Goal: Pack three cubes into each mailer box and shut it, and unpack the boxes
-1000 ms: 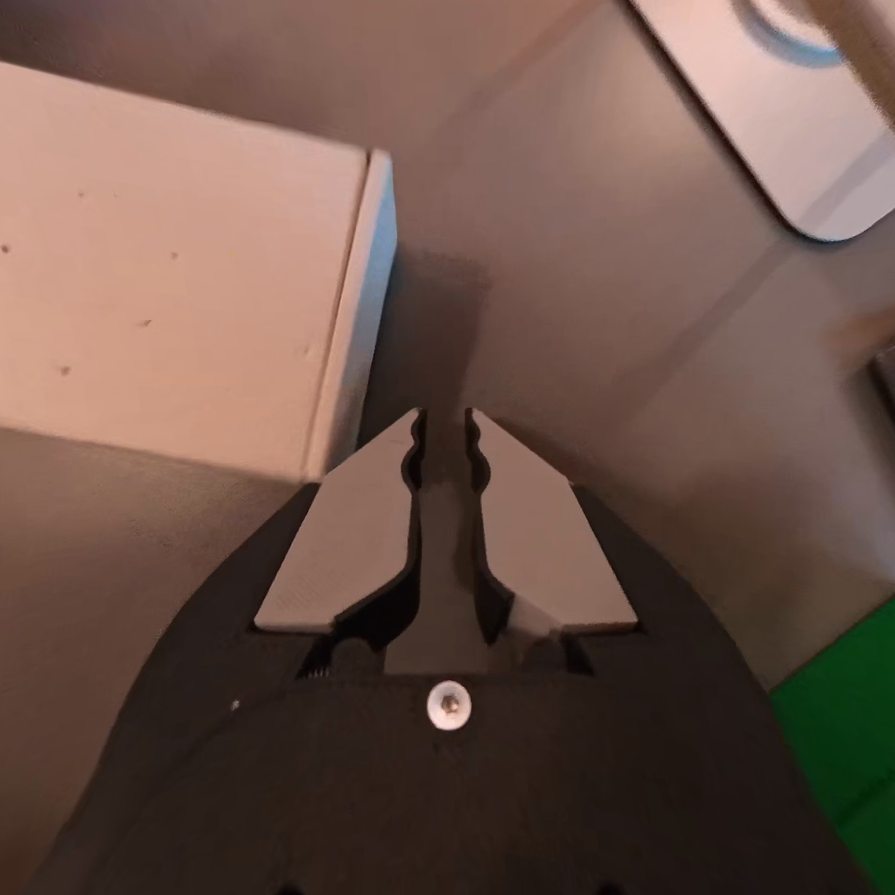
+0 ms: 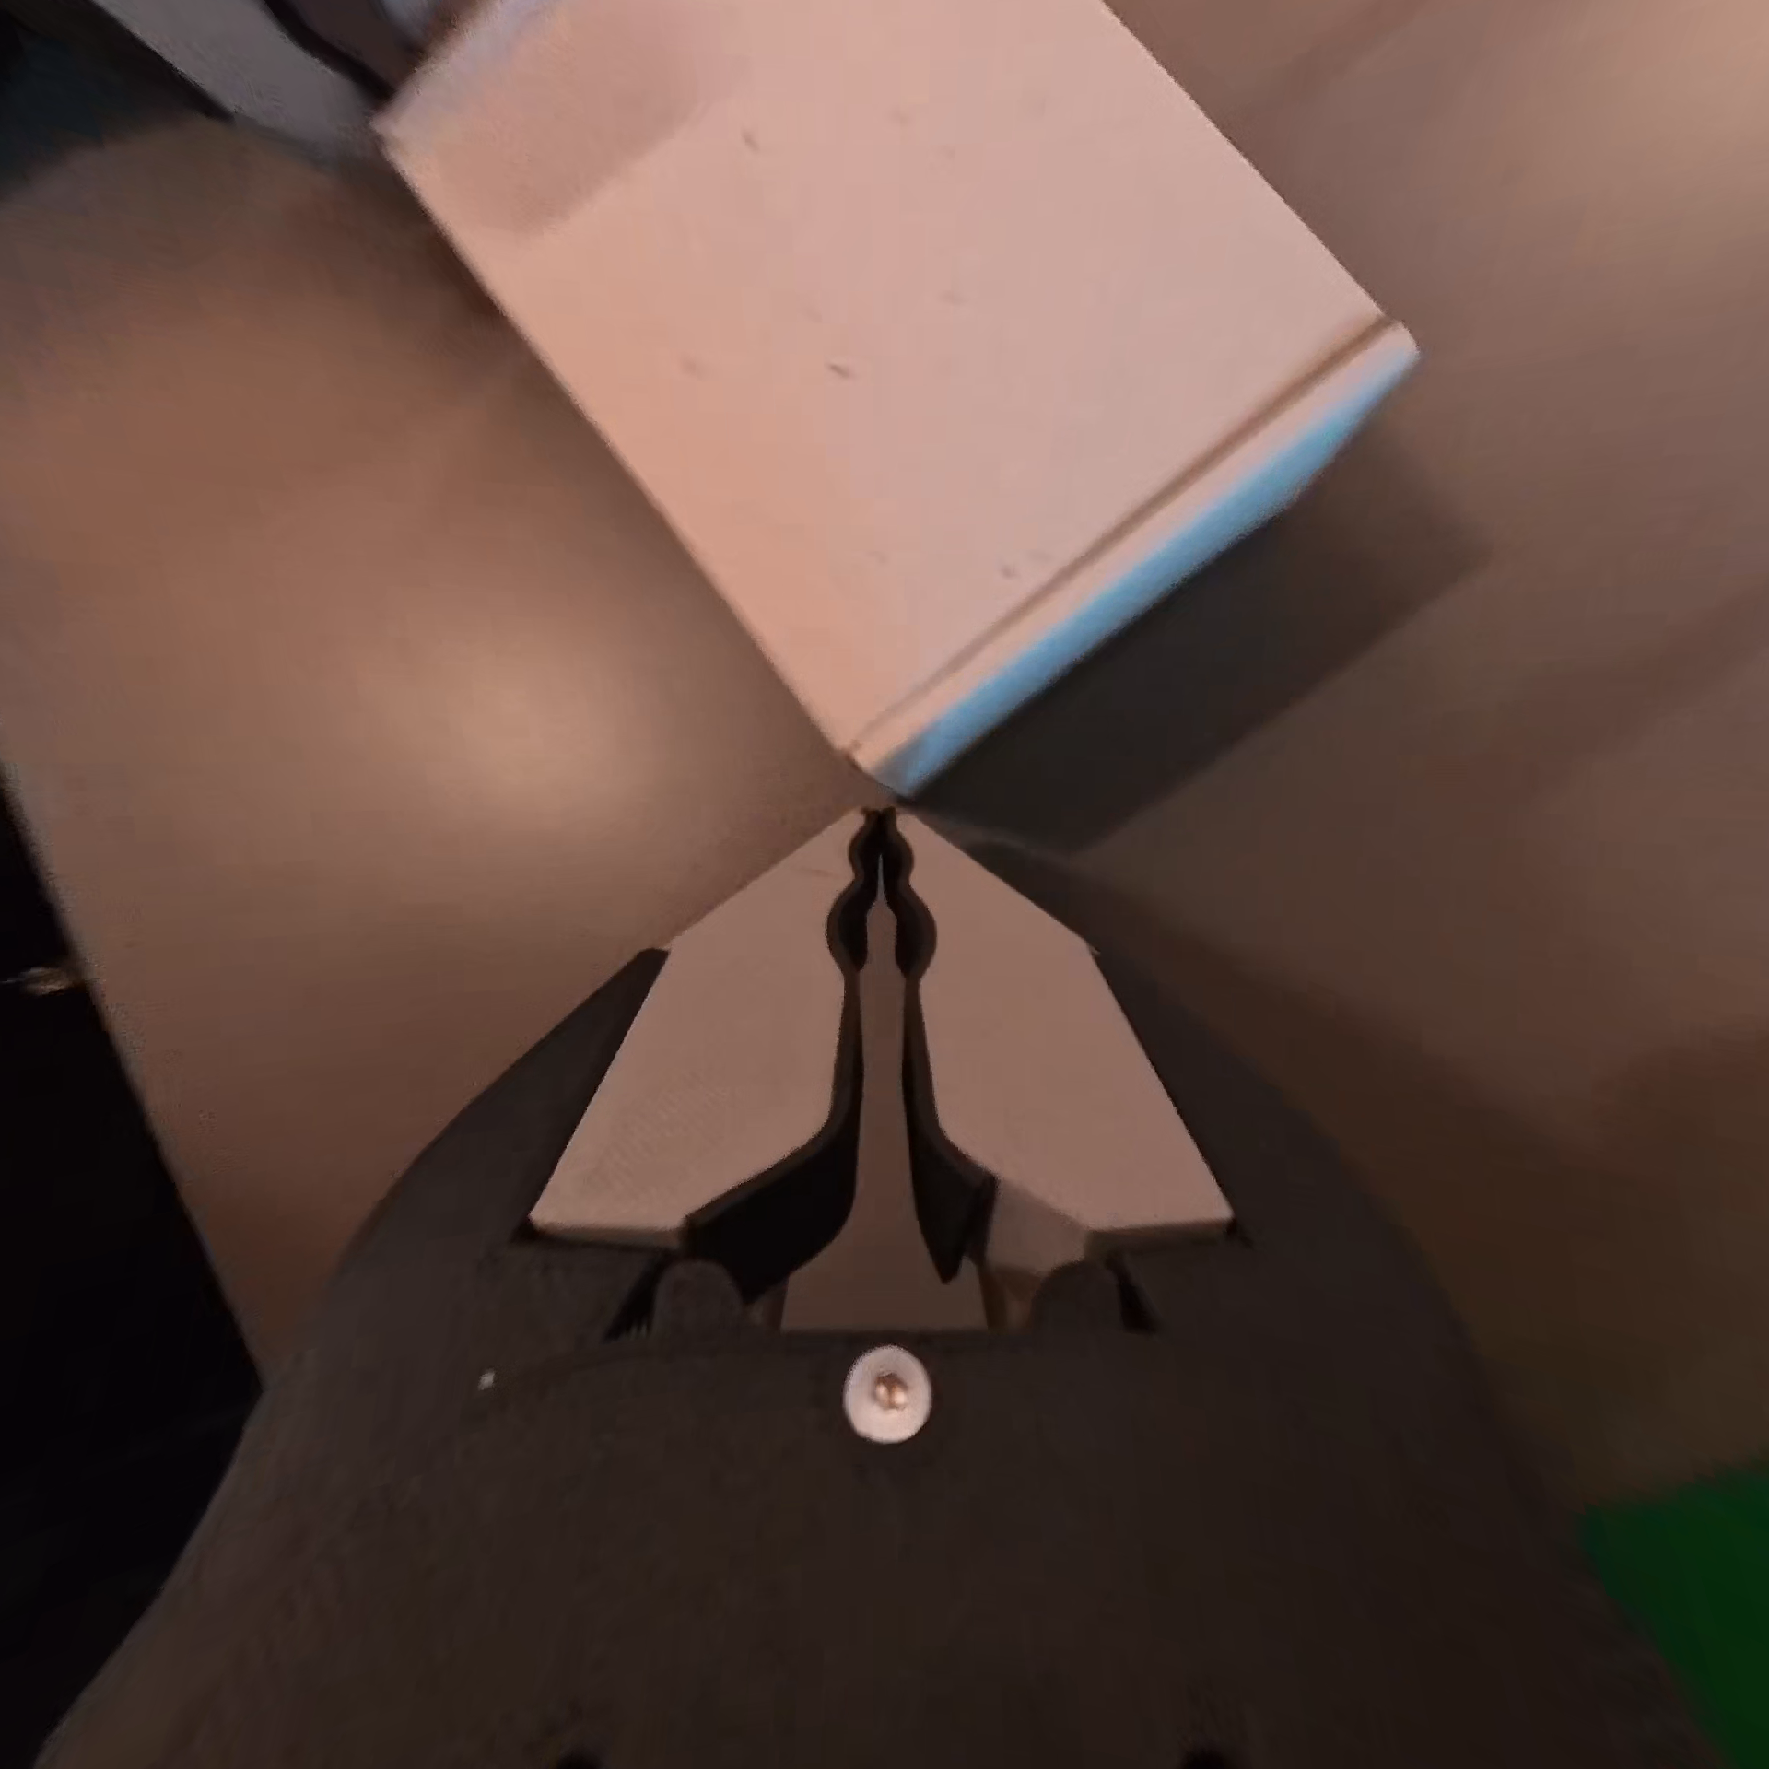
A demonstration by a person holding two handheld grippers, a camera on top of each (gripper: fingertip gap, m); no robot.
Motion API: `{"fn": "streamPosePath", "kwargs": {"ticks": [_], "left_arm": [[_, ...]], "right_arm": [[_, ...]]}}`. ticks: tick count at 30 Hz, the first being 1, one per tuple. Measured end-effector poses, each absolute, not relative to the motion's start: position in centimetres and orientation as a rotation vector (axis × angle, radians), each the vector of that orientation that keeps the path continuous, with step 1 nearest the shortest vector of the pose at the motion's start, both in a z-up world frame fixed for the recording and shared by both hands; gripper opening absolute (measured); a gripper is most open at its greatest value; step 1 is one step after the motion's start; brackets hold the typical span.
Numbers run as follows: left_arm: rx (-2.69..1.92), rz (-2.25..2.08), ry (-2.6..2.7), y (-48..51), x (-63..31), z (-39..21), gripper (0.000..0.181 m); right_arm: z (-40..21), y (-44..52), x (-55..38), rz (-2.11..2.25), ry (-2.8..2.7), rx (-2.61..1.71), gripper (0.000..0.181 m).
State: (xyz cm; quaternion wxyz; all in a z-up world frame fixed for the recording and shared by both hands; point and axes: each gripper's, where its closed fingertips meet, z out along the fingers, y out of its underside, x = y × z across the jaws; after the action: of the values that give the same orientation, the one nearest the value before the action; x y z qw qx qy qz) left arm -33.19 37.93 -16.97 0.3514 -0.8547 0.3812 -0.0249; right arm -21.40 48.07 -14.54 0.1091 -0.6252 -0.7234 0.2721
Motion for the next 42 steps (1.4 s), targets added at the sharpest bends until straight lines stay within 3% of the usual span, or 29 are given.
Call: {"fn": "streamPosePath", "kwargs": {"ticks": [1,6,12,21,29,31,35,42], "left_arm": [[-2.2,-0.071,0.99,38.0,-32.9,-17.0,0.003],[-2.184,-0.092,1.014,37.9,-32.2,-16.9,0.008],[-2.177,-0.062,1.047,37.8,-32.2,-17.0,0.0],[-1.984,-0.316,1.005,35.8,-31.3,-11.8,0.0],[-1.83,-0.414,0.656,37.3,-34.3,-6.7,0.0],[-1.864,-0.429,0.546,38.0,-35.7,-6.9,0.017],[-1.962,-0.425,0.498,38.8,-36.4,-9.0,0.029],[-1.979,-0.415,0.548,38.4,-35.8,-9.2,0.024]], "right_arm": [[-15.0,48.9,-21.2,0.729,-2.106,-1.867,0.0],[-16.8,50.1,-21.6,0.589,-2.099,-1.901,0.001],[-17.0,50.1,-23.0,0.449,-2.164,-1.658,0.0],[-11.7,48.8,-23.7,0.724,-2.046,-1.507,0.0],[-9.2,47.5,-24.2,0.952,-1.98,-1.455,0.0],[-8.0,46.5,-24.5,1.077,-1.952,-1.429,0.0],[-6.6,45.5,-24.7,1.249,-1.908,-1.411,0.0],[-7.3,47.2,-24.7,1.171,-1.87,-1.469,0.003]]}}
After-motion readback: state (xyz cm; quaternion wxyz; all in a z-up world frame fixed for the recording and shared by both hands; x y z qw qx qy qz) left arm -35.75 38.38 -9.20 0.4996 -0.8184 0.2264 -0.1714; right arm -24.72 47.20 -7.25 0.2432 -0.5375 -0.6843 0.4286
